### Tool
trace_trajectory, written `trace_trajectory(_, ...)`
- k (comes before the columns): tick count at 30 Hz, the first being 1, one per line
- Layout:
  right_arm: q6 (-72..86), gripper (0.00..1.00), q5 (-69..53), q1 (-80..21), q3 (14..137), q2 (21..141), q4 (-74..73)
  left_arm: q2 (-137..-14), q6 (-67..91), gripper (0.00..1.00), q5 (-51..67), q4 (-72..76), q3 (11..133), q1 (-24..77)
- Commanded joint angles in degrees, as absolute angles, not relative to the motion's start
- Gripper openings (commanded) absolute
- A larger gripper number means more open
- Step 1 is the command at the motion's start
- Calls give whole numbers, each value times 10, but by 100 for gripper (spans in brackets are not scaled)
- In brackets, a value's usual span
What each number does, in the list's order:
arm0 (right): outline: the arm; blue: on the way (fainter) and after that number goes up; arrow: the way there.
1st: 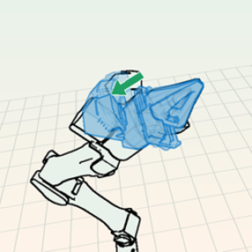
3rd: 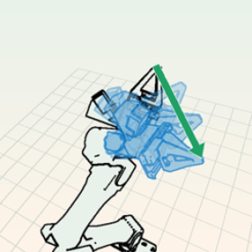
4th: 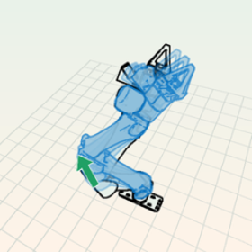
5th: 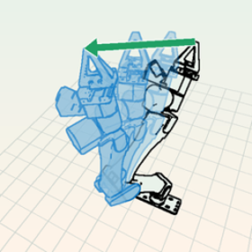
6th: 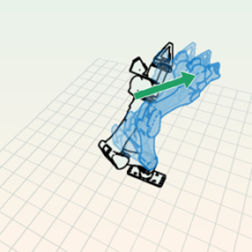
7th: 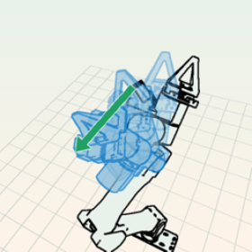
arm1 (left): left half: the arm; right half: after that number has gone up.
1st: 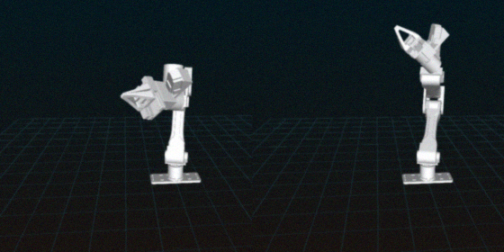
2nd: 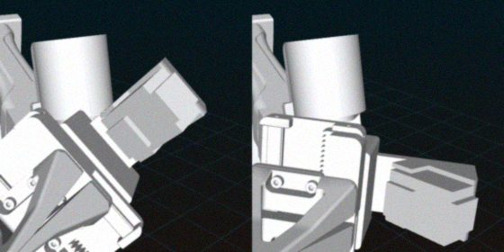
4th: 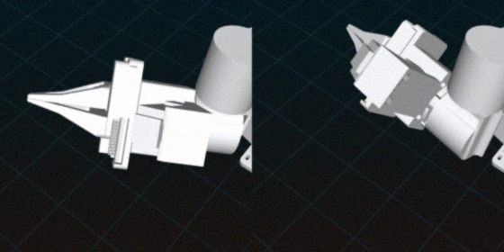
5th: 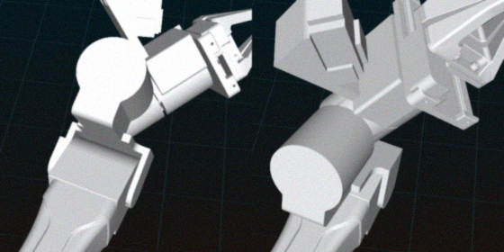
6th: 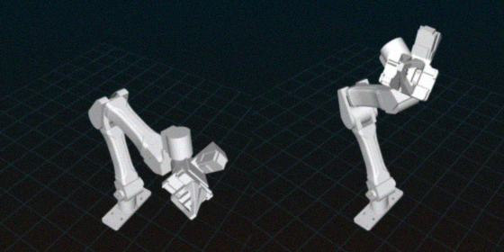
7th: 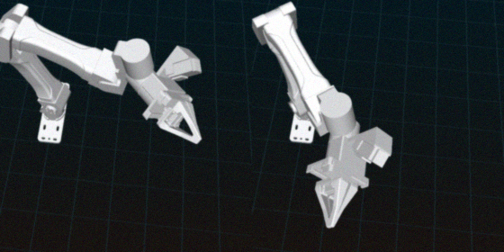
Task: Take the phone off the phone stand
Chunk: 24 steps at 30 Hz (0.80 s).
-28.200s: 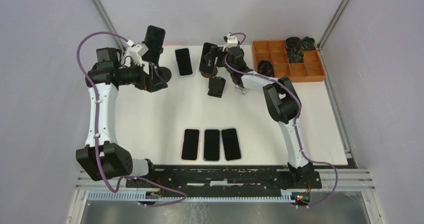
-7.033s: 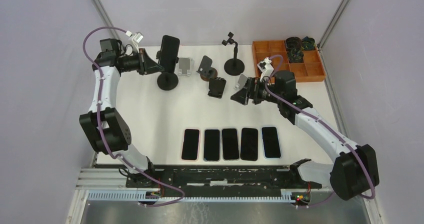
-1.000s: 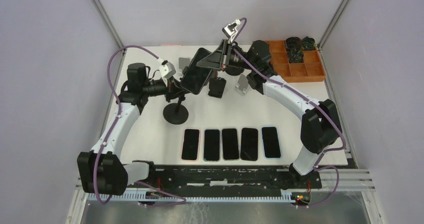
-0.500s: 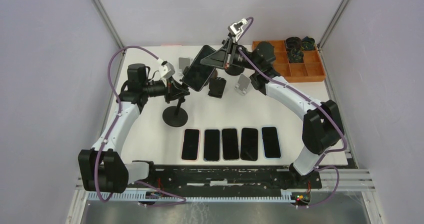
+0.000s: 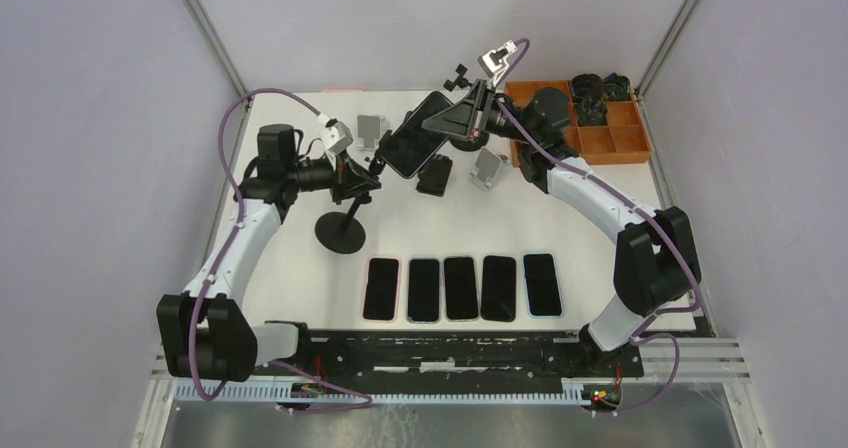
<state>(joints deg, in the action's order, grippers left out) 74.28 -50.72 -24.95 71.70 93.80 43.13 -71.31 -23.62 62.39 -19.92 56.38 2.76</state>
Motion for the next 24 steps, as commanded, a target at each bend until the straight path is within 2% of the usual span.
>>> trace_trajectory(1, 847, 0, -484, -125, 816, 859, 577, -758, -232, 2, 383, -210, 555, -37)
trace_trajectory(11, 927, 0, -484, -37, 832, 847, 648, -817, -213, 2, 332, -183, 583, -54)
trace_trajectory(18, 849, 0, -494, -55, 688, 796, 608, -841, -132, 2, 353, -142, 672, -57)
trace_trajectory(24, 656, 0, -508, -88, 646, 746, 393, -910, -7, 2, 393, 14, 756, -57)
